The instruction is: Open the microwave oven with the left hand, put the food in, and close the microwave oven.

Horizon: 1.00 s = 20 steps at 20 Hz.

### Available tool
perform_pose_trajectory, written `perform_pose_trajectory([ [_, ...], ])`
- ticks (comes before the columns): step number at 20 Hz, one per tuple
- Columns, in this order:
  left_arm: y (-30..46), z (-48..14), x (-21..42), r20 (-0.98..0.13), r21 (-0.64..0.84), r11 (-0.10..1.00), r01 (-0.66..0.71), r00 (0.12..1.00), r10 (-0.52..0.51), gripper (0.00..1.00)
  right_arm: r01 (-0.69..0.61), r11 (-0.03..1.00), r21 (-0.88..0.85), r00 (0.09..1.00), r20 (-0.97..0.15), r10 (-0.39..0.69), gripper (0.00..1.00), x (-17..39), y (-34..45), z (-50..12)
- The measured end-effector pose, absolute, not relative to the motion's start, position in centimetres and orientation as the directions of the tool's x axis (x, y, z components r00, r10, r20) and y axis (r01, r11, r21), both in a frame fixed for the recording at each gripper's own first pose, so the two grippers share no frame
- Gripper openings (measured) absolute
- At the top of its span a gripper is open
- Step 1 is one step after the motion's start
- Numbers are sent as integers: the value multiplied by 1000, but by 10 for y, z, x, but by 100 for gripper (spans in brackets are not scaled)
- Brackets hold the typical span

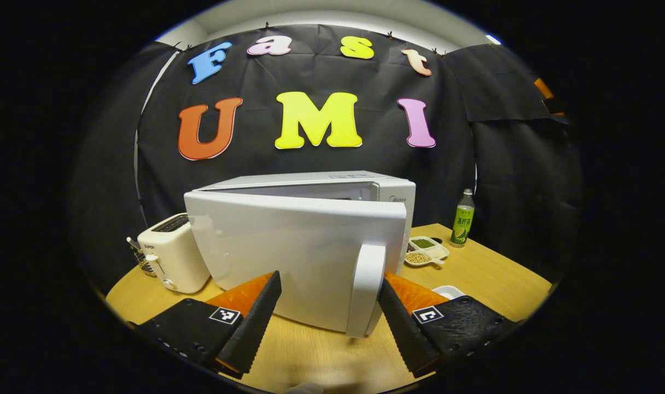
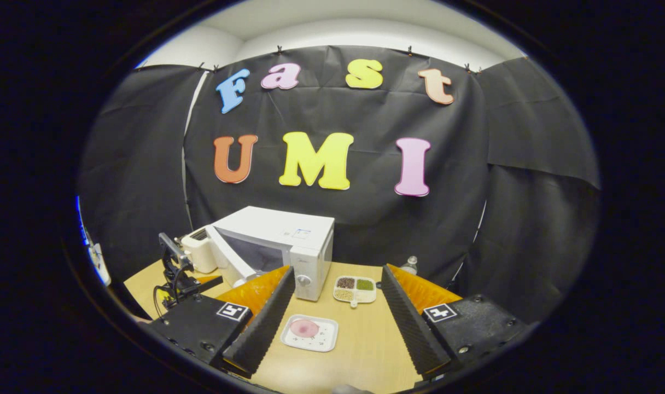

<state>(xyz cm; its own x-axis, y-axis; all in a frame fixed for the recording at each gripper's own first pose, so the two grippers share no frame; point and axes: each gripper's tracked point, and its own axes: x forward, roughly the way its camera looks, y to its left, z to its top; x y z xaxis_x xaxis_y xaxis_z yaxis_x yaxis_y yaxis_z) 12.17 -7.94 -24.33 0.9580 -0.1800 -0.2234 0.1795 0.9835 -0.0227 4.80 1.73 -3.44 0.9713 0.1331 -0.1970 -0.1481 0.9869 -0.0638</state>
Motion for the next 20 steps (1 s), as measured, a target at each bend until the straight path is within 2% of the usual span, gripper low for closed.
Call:
perform_pose_trajectory([
  [4,-63,-246,100,-247,-48,986,157,955,-164,97,-165,985,-52,968,-201,151,100,38,24,-39],
  [5,-57,-246,94,-251,-37,987,153,955,-158,98,-168,985,-47,968,-198,155,97,36,26,-39],
  [6,-51,-246,88,-254,-25,989,149,955,-150,98,-171,984,-42,967,-200,159,100,34,27,-42],
  [7,-44,-247,83,-257,-17,990,143,956,-143,98,-174,984,-38,966,-202,163,97,32,30,-43],
  [9,-31,-248,72,-268,-18,992,127,955,-127,98,-180,983,-34,964,-206,169,100,27,35,-48],
  [10,-24,-248,66,-271,-14,993,117,955,-116,98,-183,983,-32,962,-212,172,96,24,37,-53],
  [15,18,-252,41,-290,1,999,46,956,-44,98,-209,978,-12,945,-258,199,96,14,54,-79],
  [16,27,-252,36,-294,2,999,32,955,-30,98,-217,976,-7,941,-269,207,100,14,59,-84],
  [19,57,-254,23,-307,21,1000,-2,952,8,97,-240,971,12,931,-281,233,100,13,78,-92],
  [20,67,-255,18,-312,23,1000,-15,950,22,97,-248,969,15,928,-282,242,96,12,84,-94],
])
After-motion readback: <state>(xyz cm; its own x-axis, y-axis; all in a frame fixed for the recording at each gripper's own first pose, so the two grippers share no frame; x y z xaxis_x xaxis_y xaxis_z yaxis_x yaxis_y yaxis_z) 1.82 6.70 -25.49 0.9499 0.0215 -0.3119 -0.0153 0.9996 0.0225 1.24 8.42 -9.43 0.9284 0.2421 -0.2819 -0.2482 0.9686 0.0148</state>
